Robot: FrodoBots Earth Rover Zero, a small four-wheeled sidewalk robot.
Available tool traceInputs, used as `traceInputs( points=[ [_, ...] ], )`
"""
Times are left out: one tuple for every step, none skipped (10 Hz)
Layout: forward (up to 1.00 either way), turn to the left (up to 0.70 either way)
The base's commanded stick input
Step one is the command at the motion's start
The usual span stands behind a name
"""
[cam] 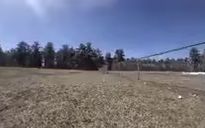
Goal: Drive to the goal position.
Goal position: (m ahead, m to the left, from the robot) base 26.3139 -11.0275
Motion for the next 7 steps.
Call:
traceInputs(
  points=[
    [0.70, 0.00],
    [0.70, 0.00],
    [0.70, 0.00],
    [0.70, 0.00],
    [0.70, 0.00],
    [0.70, 0.00],
    [0.70, 0.00]
  ],
)
